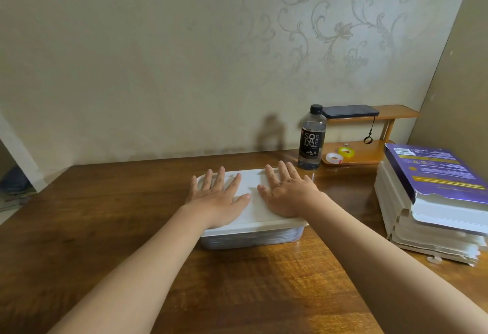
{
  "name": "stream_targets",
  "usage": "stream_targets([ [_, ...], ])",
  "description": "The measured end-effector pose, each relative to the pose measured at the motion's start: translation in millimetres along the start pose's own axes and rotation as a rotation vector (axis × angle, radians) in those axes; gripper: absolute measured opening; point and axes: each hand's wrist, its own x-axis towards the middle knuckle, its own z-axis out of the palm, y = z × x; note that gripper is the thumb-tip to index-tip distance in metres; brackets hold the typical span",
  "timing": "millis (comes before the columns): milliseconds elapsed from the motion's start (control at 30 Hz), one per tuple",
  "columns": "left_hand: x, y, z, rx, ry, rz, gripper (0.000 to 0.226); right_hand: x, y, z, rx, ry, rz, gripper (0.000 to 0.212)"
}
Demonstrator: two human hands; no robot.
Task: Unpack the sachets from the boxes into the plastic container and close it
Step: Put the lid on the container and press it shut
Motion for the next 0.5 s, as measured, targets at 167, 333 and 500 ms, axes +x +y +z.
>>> stream_targets([
  [167,-2.4,0.4,0.3,0.018,0.039,0.030,0.070,-0.9,-2.7,1.3,-0.085,0.079,-0.015,0.074],
  [333,0.0,-1.1,2.4,-0.014,0.044,0.105,0.057,1.0,-6.2,1.0,-0.019,0.074,-0.196,0.061],
  [500,4.3,-1.5,4.1,-0.027,0.031,0.104,0.057,2.4,-5.2,1.6,-0.021,0.048,-0.189,0.058],
])
